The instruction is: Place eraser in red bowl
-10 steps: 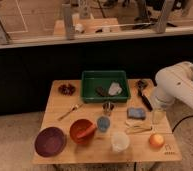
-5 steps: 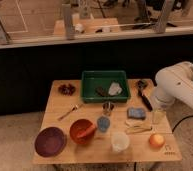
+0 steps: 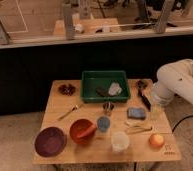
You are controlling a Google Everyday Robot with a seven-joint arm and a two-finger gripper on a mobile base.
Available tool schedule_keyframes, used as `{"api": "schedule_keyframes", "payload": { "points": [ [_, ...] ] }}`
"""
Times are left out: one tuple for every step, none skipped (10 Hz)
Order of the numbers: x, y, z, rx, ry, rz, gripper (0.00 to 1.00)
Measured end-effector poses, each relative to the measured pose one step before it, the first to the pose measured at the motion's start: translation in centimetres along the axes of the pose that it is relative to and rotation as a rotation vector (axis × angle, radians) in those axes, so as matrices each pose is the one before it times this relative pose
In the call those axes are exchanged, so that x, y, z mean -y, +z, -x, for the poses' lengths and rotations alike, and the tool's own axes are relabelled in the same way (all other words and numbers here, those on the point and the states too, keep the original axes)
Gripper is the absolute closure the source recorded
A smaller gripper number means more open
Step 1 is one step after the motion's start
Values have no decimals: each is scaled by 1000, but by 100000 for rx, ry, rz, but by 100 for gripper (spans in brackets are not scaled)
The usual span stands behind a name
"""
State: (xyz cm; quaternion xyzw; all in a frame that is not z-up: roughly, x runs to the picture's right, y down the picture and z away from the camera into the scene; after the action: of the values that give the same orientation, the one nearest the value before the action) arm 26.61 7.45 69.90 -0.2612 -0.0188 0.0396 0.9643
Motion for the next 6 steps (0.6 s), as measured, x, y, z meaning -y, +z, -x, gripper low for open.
{"api": "schedule_keyframes", "payload": {
  "points": [
    [1930,164,1208,2440,1703,-1137,20],
    [1929,335,1542,2296,2132,-829,20],
    [1908,591,1989,2001,3383,-468,20],
    [1277,571,2043,721,2565,-116,20],
    [762,288,1386,868,2012,-178,20],
    [248,157,114,-614,645,-131,20]
  ]
}}
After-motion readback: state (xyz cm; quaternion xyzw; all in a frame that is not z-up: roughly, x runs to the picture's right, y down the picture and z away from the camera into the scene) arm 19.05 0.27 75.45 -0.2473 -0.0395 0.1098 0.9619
